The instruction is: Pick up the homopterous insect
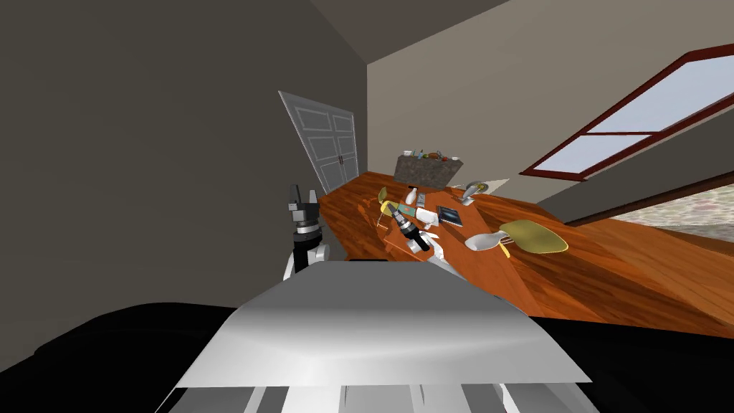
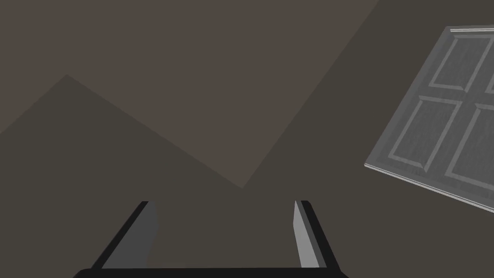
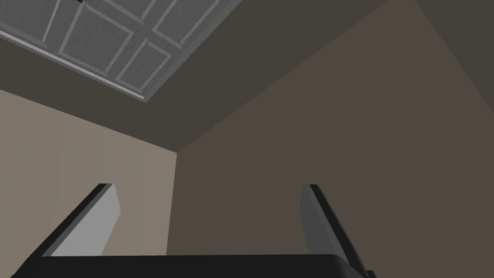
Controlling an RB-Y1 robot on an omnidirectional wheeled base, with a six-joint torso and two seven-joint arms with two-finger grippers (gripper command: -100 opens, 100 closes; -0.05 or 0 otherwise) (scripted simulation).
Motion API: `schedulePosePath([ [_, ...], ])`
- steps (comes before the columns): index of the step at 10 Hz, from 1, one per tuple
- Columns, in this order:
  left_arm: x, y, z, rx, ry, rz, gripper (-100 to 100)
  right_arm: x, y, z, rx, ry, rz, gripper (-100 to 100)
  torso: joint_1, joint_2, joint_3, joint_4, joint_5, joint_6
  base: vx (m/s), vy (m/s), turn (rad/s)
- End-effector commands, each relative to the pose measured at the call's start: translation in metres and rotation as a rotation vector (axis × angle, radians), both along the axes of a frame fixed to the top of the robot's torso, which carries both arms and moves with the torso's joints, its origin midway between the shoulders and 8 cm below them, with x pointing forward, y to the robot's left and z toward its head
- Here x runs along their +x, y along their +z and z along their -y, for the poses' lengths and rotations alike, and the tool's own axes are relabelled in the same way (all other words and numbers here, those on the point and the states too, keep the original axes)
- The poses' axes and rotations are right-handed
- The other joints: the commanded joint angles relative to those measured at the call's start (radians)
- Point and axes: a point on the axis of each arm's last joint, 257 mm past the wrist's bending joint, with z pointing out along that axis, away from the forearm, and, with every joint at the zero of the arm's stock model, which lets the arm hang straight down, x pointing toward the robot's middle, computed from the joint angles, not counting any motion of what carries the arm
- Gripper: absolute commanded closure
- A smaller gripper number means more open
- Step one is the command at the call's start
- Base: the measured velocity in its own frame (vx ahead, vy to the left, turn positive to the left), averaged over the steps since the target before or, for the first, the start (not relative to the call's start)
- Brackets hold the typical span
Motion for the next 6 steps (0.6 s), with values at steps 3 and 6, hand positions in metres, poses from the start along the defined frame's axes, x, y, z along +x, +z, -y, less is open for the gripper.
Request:
schedulePosePath([
  [3,0.0,0.0,0.0,0.0,0.0,0.0,0,0.016,-0.046,0.014,-0.146,-0.028,-0.05,-100,0.0,0.0,0.0,0.0,0.0,0.0,-0.003,0.019,0.116],
  [6,0.0,0.0,0.0,0.0,0.0,0.0,0,0.023,-0.073,0.023,-0.244,-0.042,-0.071,-100,0.0,0.0,0.0,0.0,0.0,0.001,-0.001,0.016,0.075],
])
